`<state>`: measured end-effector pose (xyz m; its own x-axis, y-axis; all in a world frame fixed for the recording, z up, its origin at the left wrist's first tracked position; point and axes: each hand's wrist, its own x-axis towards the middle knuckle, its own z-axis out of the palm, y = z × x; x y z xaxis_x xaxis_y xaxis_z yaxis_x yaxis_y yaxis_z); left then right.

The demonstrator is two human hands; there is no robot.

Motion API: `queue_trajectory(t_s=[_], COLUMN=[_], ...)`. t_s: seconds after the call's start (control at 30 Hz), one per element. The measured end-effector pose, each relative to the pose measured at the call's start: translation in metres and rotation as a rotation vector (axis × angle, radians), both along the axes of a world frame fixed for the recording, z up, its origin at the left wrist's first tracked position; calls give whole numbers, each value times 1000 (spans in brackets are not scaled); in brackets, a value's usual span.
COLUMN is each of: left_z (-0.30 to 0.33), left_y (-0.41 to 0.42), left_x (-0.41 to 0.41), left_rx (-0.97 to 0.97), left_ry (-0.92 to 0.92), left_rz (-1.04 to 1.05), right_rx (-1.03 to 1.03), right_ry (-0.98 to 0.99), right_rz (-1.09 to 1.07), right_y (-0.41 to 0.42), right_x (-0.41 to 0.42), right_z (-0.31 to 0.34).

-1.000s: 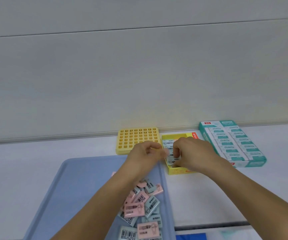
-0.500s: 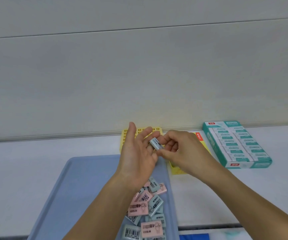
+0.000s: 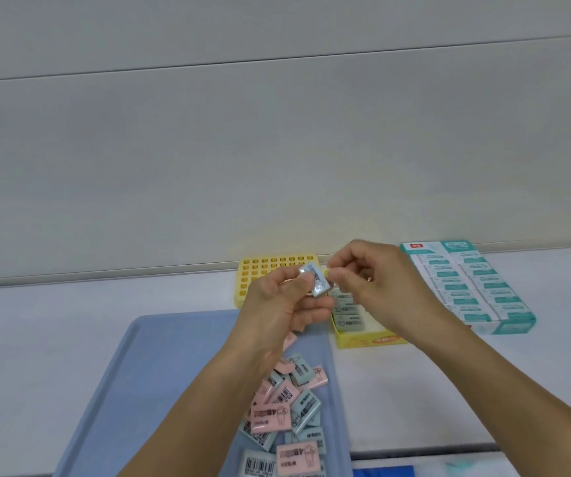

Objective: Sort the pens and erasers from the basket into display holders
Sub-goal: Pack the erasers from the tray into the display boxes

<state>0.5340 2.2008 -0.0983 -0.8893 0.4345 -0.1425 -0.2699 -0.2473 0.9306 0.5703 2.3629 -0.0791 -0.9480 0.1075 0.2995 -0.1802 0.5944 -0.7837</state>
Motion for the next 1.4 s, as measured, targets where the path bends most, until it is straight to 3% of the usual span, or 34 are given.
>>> queue_trajectory(t_s=[0.17, 0.27, 0.4, 0.53, 0.7, 0.87, 1.27, 1.4], left_z=[10, 12, 10, 5, -13, -19, -23, -21], left_y=[0, 3, 10, 14, 1, 4, 6, 6], left_x=[-11, -13, -10, -8, 7, 8, 3, 0], left_rx=[-225, -336, -458, -526, -1008, -1033, -1020, -1128], left_ry=[164, 219, 306, 360, 793, 897, 930, 1106], left_rz=[-35, -81, -163, -114, -191, -168, -195, -316], right_rx=[280, 233, -15, 62, 354, 484, 694, 694], right_ry=[17, -50, -181, -293, -416, -506, -425, -386], right_rz=[195, 181, 207, 143, 34, 108, 137, 151], right_y=[19, 29, 37, 42, 42, 28, 23, 26], right_x=[1, 0, 2, 4, 5, 1, -4, -4], right_z=[12, 13, 9, 0, -7, -10, -16, -19])
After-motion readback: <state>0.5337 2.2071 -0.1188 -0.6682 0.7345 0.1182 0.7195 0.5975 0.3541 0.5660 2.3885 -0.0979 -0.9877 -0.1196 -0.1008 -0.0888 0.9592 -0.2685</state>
